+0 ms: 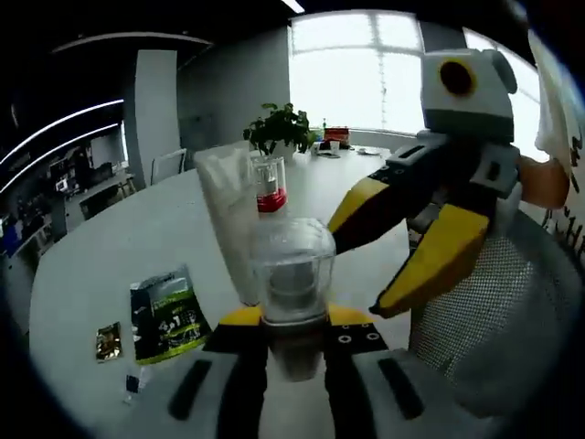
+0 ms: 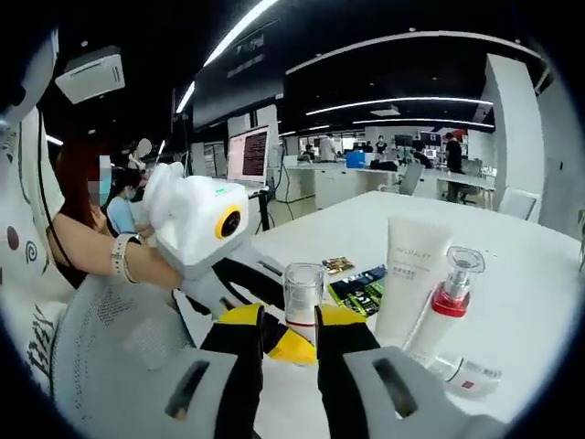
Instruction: Arrange the skincare products in the storage area until every visible bottle or jar stands upright without overlapping.
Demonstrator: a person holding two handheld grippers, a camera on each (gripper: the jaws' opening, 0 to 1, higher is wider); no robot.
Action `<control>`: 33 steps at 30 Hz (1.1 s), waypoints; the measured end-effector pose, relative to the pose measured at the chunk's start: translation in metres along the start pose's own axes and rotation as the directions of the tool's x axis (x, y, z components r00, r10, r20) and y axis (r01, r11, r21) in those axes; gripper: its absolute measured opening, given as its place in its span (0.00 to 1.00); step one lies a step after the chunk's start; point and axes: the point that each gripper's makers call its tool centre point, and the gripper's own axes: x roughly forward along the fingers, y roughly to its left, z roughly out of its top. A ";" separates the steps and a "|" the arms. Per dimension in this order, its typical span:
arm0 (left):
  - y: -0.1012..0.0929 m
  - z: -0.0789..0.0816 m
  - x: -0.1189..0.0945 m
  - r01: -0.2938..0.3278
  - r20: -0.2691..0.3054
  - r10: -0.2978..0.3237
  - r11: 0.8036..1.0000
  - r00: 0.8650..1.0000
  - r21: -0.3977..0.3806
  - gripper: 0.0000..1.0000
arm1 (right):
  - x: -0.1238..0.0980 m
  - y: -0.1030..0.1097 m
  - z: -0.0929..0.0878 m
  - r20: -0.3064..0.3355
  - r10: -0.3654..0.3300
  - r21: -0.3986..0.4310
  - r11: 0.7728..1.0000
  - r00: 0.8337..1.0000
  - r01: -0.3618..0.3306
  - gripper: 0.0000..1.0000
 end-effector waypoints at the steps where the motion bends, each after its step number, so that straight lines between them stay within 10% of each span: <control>1: -0.002 0.000 0.001 0.013 -0.001 -0.013 1.000 1.000 0.007 0.18 | -0.001 -0.001 0.000 -0.002 -0.006 0.000 1.000 1.000 0.006 0.23; 12: -0.022 0.003 0.025 0.057 -0.004 -0.057 0.997 0.998 0.044 0.18 | -0.003 -0.019 -0.008 -0.020 -0.058 -0.015 0.998 0.998 0.058 0.21; 25: -0.051 0.017 0.042 0.261 0.070 -0.266 0.962 0.961 0.077 0.18 | -0.021 -0.021 -0.011 -0.006 0.174 -0.152 0.973 0.985 -0.173 0.23; 33: -0.049 0.011 0.054 0.244 0.054 -0.253 0.960 0.966 0.138 0.19 | -0.021 -0.026 -0.021 -0.004 0.194 -0.149 0.970 0.981 -0.192 0.22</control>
